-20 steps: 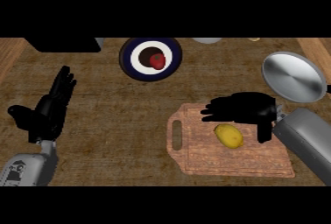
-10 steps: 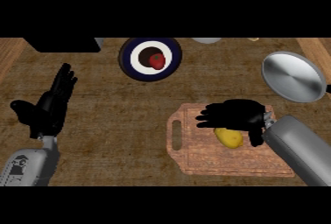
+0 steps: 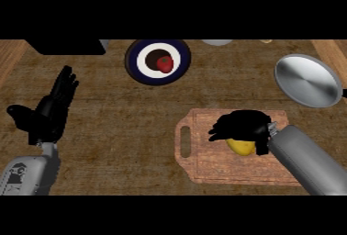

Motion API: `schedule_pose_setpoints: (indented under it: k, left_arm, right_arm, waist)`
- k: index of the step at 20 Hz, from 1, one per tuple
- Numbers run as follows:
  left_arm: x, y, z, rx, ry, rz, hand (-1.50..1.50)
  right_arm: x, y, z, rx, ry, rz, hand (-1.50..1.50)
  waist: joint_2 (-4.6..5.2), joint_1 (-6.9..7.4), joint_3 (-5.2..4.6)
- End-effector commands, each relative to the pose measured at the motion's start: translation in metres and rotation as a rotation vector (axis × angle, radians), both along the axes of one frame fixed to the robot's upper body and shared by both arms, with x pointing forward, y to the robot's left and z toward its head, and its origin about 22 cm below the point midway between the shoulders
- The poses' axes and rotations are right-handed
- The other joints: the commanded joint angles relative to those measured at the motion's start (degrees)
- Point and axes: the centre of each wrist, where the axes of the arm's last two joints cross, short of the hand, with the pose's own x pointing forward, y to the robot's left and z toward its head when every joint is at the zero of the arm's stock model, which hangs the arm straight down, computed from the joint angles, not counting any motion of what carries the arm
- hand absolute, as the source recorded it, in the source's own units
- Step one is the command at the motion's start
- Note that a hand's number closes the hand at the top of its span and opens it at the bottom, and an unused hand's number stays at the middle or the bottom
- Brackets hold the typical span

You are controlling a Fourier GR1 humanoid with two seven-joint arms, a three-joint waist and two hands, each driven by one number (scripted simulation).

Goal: Pick the lemon from the cutting board and place it in the pan

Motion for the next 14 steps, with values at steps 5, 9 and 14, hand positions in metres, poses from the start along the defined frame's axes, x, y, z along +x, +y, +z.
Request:
schedule_pose_setpoints:
  k: [5, 9, 14]
  left_arm:
    - [-0.007, -0.009, -0.006, 0.005, -0.006, 0.009, 0.0]
    - [0.0, -0.006, 0.005, -0.007, 0.025, -0.014, 0.0]
    - [-0.003, 0.0, 0.004, 0.006, 0.016, 0.018, 0.0]
  right_arm:
    - [-0.002, -0.008, -0.011, 0.01, 0.027, 0.164, 1.5]
    - [0.003, 0.006, -0.011, 0.026, 0.021, 0.15, 1.5]
    - [-0.001, 0.009, -0.023, 0.044, 0.017, -0.198, 1.5]
  waist:
    - [-0.02, -0.02, 0.01]
    - [0.01, -0.05, 0.01]
    - [-0.41, -0.82, -0.05]
